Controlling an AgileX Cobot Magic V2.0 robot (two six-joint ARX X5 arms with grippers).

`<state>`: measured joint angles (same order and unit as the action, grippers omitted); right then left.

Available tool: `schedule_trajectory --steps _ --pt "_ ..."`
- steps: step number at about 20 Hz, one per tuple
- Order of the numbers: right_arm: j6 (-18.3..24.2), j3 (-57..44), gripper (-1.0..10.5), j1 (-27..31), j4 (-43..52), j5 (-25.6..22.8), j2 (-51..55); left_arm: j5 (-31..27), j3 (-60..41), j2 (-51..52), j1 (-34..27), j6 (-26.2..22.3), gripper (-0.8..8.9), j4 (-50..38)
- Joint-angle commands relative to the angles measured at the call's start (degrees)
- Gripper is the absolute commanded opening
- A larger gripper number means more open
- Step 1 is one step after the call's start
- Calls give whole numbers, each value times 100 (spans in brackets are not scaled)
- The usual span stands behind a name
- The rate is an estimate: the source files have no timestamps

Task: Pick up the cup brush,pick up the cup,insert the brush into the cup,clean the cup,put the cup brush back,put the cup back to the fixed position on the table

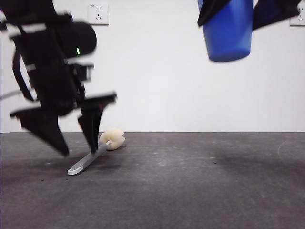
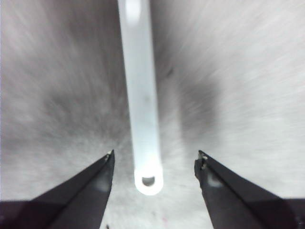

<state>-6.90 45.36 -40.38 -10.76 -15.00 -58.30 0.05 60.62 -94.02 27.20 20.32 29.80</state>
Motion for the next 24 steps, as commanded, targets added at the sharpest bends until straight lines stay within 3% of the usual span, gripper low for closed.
schedule_trajectory --steps 1,7,12,18,24 --pt "-35 -262 -17 459 629 461 -433 35 -35 708 11 -295 292 44" --pt "151 -654 -17 1207 2306 1427 -1825 343 -35 2669 26 -706 292 654" --pt "247 -664 -17 1423 3499 1506 -3056 337 -35 3679 24 -710 292 1392" --pt "592 -664 -17 1598 4218 1661 -3877 317 -35 4024 24 -710 292 1709" --pt "592 -664 -16 1639 4325 1742 -4343 299 -35 4022 24 -713 292 1711"
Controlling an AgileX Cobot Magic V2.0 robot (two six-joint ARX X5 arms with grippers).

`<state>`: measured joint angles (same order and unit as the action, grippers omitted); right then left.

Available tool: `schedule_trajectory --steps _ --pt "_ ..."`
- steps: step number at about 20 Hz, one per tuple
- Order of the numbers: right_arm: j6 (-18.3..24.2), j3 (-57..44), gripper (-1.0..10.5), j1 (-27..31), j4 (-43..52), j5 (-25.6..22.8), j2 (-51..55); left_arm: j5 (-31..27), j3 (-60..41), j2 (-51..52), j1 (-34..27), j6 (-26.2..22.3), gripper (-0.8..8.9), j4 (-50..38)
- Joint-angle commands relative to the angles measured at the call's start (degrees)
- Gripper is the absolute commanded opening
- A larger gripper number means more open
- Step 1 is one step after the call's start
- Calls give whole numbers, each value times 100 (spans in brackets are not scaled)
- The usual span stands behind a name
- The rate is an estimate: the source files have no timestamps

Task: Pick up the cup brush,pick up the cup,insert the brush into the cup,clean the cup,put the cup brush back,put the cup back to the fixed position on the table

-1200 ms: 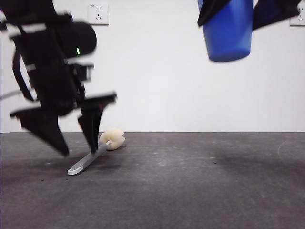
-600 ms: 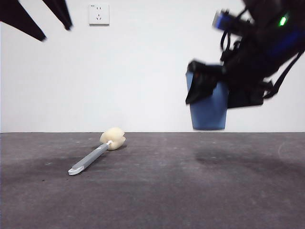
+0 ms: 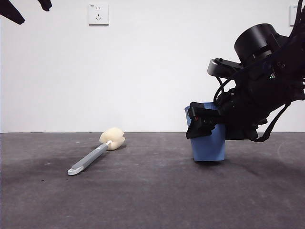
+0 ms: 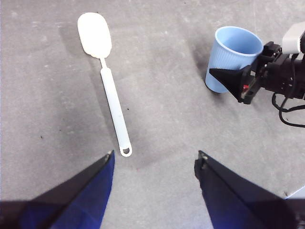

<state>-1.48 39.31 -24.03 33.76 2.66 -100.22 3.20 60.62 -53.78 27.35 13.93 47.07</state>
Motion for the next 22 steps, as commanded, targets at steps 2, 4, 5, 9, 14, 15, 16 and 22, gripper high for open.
schedule_trajectory --steps 2,4,5,9,14,15,16,22 --pt "55 -59 -7 2 -245 -22 -151 -17 -35 -2 9 -116 292 -7" --pt "52 -59 61 2 -579 -20 -151 -15 -35 -2 9 -170 292 -7" --pt "52 -59 117 2 -780 -17 -151 -17 -35 -2 9 -199 292 4" --pt "48 -59 337 -4 -1307 2 -131 -15 -35 -2 9 -201 292 22" --pt "50 -59 421 -4 -1624 2 -44 -15 -35 -2 9 -219 292 138" --pt "50 -59 450 -4 -1624 0 -35 -15 -35 -2 9 -221 292 175" --pt "50 -59 483 -2 -1624 -2 -28 -17 -35 -2 9 -221 292 208" --pt "50 -59 514 -2 -1628 -2 44 -17 -35 -2 9 -221 289 210"
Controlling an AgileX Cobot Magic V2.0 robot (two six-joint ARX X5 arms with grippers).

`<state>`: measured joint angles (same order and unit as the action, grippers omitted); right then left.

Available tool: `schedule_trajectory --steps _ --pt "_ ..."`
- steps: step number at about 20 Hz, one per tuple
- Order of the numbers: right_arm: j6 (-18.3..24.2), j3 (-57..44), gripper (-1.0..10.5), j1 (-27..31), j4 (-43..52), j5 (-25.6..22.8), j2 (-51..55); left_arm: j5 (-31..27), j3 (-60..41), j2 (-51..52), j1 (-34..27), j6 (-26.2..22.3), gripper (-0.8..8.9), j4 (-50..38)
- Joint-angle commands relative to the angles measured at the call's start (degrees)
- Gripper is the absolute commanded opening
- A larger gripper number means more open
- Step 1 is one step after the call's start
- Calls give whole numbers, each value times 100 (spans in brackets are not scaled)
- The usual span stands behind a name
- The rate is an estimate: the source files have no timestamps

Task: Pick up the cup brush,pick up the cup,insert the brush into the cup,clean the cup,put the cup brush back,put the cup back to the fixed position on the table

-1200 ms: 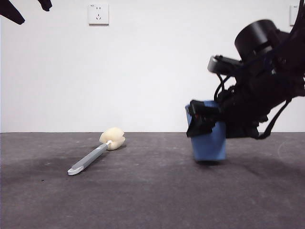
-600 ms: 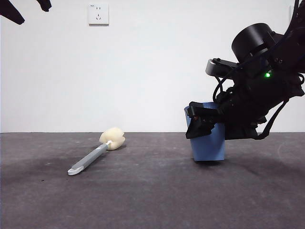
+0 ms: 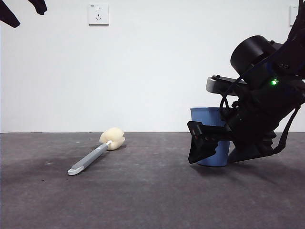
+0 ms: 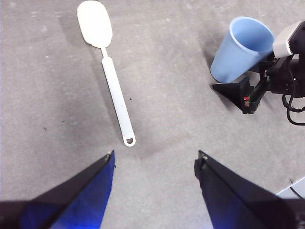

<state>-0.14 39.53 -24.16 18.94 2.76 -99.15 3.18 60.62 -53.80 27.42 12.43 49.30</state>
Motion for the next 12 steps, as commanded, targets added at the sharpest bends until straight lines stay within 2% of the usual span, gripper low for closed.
schedule_trajectory --steps 1,7,12 --pt "-90 -81 514 9 -162 -9 -13 -15 -35 0 2 -72 285 -7" --pt "-125 -81 514 9 -994 -11 557 -15 -35 0 2 -70 284 4" --pt "-173 -81 514 9 -1969 22 1851 -15 -35 0 -2 -70 284 -35"
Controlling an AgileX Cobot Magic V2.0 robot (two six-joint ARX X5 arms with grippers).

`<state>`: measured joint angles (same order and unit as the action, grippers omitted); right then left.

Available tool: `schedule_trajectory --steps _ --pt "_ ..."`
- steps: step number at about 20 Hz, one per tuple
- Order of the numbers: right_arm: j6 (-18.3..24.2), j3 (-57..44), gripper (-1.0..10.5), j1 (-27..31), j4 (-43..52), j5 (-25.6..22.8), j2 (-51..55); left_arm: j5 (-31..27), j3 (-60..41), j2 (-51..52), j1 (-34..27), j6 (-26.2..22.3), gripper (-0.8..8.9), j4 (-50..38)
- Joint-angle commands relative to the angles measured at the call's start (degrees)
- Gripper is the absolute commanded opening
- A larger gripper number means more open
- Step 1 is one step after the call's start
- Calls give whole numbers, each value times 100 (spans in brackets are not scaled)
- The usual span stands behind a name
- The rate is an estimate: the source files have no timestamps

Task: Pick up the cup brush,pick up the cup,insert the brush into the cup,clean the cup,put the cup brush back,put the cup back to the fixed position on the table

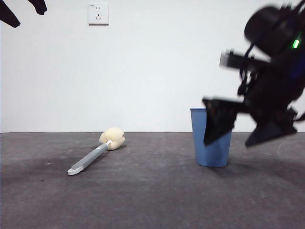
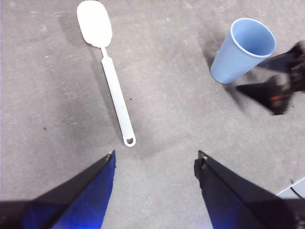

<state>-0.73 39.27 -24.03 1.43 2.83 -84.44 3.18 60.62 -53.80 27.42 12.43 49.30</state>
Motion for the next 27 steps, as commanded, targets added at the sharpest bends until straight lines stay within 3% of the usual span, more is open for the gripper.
schedule_trajectory --steps 1,6,8,11,12,13,15,27 --pt "-212 -55 513 -13 -487 26 706 -11 -35 0 -2 -72 284 -33" --pt "-481 -24 500 -330 -2612 39 2566 42 -35 0 0 -378 283 153" --pt "-634 79 489 -490 -3471 310 3145 57 -35 0 -2 -448 283 319" --pt "-802 262 203 -667 -4341 855 3744 437 -35 0 -2 -673 267 586" --pt "-846 282 71 -697 -4448 1069 3862 520 -35 0 -2 -697 178 649" --pt "-846 289 -12 -728 -4518 1344 3978 634 -35 0 -2 -811 8 697" --pt "-872 289 -8 -734 -4568 1526 4103 636 -35 0 -2 -824 -8 748" --pt "-988 289 1 -728 -4566 1482 4148 597 -35 0 -2 -815 -3 726"
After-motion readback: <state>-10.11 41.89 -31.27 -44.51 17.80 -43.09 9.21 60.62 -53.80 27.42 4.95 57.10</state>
